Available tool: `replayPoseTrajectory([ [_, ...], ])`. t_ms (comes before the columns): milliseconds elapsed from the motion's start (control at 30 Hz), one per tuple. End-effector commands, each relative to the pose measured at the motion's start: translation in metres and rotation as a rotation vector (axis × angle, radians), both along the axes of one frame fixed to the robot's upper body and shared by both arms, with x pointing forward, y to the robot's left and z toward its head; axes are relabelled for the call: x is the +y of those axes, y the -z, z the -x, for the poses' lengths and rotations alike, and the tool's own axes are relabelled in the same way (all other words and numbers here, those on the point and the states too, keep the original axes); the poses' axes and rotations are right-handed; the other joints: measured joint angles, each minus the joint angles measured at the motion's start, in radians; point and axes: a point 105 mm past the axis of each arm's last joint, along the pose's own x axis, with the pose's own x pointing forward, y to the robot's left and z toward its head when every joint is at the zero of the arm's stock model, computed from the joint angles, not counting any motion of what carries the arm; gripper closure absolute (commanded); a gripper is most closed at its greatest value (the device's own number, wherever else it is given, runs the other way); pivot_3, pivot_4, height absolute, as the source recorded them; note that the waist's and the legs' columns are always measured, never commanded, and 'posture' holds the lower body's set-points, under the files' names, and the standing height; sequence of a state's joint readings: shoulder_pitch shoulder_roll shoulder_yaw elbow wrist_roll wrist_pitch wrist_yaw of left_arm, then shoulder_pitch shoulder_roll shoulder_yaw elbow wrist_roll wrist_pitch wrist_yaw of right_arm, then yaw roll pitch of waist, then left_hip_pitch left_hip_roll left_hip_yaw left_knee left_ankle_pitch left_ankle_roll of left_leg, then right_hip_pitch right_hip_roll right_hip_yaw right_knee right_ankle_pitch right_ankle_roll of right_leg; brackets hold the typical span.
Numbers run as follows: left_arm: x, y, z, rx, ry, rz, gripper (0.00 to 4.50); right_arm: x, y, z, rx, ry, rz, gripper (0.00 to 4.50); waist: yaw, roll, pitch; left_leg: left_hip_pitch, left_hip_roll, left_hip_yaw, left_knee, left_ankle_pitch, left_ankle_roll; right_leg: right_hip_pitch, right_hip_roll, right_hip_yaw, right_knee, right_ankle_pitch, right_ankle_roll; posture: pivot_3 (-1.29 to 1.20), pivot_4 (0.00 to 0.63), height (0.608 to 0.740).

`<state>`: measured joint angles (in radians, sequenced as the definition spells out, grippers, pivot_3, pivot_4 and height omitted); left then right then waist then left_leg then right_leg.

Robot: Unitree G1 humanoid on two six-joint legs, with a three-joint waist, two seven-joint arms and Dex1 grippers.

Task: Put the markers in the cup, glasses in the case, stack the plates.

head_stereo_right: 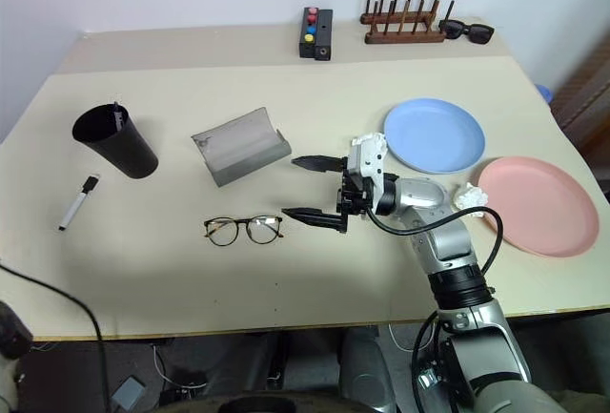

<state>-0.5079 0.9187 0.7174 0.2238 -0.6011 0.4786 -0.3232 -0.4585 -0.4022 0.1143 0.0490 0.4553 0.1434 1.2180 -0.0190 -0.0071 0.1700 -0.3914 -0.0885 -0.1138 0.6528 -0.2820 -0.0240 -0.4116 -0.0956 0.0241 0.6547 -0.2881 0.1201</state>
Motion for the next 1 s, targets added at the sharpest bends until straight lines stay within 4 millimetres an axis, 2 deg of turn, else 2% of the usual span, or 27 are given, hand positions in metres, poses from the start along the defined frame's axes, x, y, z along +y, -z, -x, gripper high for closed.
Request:
replayPoseTrajectory([
  [33,0.016,0.003,0.018,0.130,-0.018,0.007,0.06,0.000,-0.005,0.001,-0.035,-0.020,0.004,0.00,-0.001,0.000,0.000,0.000,0.000,0.000,0.000,0.000,0.000,0.000,0.000,0.000,0.000,0.000,0.000,0.00,0.150,0.740],
  [133,0.029,0.014,0.036,0.249,-0.027,0.034,0.06,0.000,-0.004,0.000,-0.034,-0.024,0.004,0.00,-0.002,0.000,0.000,0.000,0.000,0.000,-0.001,0.000,0.000,-0.001,0.000,0.000,0.000,0.000,0.000,0.00,0.150,0.740],
  [233,0.032,0.024,0.049,0.367,0.011,0.053,0.06,0.000,-0.003,-0.001,-0.032,-0.027,0.004,0.00,-0.001,0.000,0.000,0.000,0.001,0.000,-0.001,0.000,0.000,-0.001,0.000,0.000,0.000,0.000,0.000,0.00,0.150,0.740],
  [367,0.032,0.061,0.063,0.637,0.063,-0.025,0.06,0.000,-0.001,-0.001,-0.030,-0.028,0.003,0.00,0.000,0.000,0.000,0.000,0.000,0.001,-0.002,0.000,0.000,-0.001,-0.001,0.000,0.000,0.000,0.000,0.00,0.150,0.740],
  [500,0.024,0.092,0.069,0.780,0.121,-0.052,0.06,0.001,-0.002,-0.002,-0.030,-0.029,0.001,0.00,0.004,0.000,0.000,0.000,0.001,0.000,-0.003,0.000,0.000,-0.001,-0.001,0.000,0.000,0.000,0.000,0.00,0.150,0.740],
  [600,0.011,0.116,0.067,0.890,0.157,-0.086,0.06,0.002,-0.003,-0.002,-0.034,-0.025,-0.002,0.00,0.007,0.000,0.000,0.000,0.001,0.000,-0.003,0.000,0.000,0.000,-0.002,0.000,0.000,0.000,0.000,0.00,0.150,0.740],
  [733,-0.006,0.132,0.053,0.932,0.208,-0.095,0.06,0.004,-0.008,-0.003,-0.040,-0.019,-0.005,0.00,0.005,0.000,0.000,0.000,0.001,0.000,-0.003,0.000,0.000,-0.001,-0.002,0.001,0.000,0.000,0.000,0.00,0.150,0.740],
  [1000,-0.023,0.141,0.029,0.974,0.216,-0.118,0.06,0.001,-0.012,-0.004,-0.046,0.008,-0.007,0.00,0.002,0.000,0.000,0.000,0.000,0.000,-0.004,0.000,0.000,-0.001,-0.002,0.000,0.000,0.000,0.000,0.00,0.150,0.740],
])
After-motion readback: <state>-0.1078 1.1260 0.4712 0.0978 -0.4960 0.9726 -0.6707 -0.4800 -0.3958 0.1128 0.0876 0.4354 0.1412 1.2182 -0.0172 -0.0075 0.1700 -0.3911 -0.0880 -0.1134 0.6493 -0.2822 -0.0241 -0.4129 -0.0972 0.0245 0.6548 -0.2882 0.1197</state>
